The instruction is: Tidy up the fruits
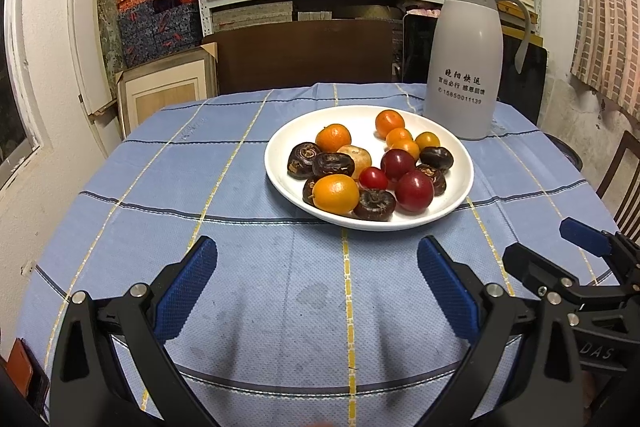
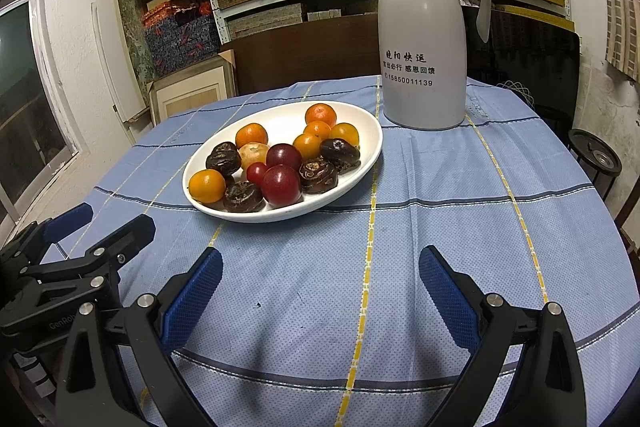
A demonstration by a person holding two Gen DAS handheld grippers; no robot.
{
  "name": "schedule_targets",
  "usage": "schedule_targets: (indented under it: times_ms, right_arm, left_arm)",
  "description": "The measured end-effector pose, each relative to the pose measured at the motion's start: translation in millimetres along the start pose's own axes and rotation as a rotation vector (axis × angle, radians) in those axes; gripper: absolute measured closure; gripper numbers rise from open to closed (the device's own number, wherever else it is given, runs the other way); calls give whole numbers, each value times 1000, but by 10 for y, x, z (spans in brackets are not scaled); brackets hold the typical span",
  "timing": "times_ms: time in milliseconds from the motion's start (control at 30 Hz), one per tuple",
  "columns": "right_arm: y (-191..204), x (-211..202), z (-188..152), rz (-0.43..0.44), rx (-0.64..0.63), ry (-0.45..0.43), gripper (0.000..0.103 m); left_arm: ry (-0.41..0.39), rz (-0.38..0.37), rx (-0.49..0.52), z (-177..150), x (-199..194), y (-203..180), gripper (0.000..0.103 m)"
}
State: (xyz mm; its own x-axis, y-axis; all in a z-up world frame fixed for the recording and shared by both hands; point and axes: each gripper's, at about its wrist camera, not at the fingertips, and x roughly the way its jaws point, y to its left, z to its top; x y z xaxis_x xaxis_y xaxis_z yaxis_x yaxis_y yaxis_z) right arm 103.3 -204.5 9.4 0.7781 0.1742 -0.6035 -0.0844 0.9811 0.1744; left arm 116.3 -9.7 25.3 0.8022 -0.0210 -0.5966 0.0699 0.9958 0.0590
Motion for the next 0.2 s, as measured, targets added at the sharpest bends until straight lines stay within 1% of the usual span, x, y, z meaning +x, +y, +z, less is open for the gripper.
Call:
schedule_targets:
  times_ms: [200]
  right_arm:
    - [-3,3,-6,1,0,-1,4]
  left_arm:
    - [11,-5,-1,9,16,8,5]
